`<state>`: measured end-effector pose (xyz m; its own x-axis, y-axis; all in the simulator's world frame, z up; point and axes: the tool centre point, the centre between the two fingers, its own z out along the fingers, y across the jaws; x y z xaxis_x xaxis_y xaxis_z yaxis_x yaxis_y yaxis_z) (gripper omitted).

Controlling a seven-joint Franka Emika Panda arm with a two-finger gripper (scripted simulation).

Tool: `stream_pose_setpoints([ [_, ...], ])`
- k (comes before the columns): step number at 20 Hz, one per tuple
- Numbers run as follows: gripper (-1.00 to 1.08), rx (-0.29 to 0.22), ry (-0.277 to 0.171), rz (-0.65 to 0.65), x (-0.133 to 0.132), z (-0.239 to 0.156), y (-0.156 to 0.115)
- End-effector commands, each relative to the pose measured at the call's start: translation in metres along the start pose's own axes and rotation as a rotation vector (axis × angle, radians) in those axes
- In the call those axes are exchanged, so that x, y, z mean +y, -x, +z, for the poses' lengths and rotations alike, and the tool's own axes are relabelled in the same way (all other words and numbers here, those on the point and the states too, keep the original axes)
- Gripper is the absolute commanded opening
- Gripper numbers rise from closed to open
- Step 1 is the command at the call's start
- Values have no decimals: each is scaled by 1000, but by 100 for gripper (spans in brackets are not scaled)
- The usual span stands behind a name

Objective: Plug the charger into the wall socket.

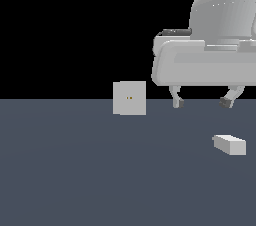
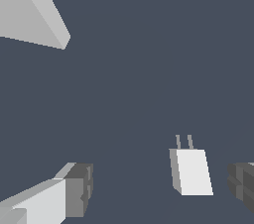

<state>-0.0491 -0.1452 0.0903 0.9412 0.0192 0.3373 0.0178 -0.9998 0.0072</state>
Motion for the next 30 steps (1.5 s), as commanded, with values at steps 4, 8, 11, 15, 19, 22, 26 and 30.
stream_pose_setpoints([
  [4,100,50,-2,0,19,9,7],
  [8,100,78,-4,0,30,14,10],
  [11,100,94,-6,0,37,18,12],
  [15,100,111,-8,-1,43,22,14],
  [19,100,120,-9,-1,47,24,15],
  [22,100,122,-9,-1,48,25,16],
  [26,100,120,-9,-2,48,25,16],
  [30,100,120,-9,-2,48,27,17],
])
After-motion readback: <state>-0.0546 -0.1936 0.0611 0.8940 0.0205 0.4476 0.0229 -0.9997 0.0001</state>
